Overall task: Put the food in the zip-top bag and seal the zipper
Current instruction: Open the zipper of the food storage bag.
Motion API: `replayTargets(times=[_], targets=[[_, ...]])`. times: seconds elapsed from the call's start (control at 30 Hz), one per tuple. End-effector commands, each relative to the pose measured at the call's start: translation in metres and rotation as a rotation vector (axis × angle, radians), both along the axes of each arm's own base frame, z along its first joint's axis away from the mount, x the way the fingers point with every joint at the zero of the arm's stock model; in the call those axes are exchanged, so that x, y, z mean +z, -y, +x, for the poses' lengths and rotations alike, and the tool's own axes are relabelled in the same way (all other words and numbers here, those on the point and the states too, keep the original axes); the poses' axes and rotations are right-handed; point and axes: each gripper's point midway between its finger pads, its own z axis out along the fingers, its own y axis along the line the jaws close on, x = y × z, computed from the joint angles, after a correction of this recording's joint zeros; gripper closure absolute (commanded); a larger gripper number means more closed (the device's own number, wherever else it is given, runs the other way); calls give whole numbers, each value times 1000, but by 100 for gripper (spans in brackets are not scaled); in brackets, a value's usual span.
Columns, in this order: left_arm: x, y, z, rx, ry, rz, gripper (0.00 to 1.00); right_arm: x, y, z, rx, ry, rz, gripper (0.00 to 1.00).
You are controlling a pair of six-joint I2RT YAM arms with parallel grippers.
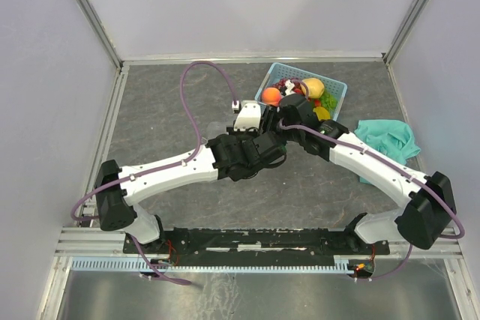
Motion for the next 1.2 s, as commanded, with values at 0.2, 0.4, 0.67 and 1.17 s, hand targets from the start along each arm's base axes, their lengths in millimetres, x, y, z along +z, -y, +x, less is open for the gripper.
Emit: replayTargets(times=[0.2, 0.4, 0.67, 1.17], targets=[[31, -4, 20, 73, 46, -185, 97, 6, -14, 6, 20, 42, 40, 62], [32, -7, 26, 60, 25, -198, 97, 7, -7, 13, 26, 82, -39, 90], [20, -9, 24, 20, -36, -173, 69, 22, -6, 19, 61, 123, -90, 98], [27, -33, 37, 43, -42, -26, 78, 21, 11, 31, 87, 103, -179, 98]])
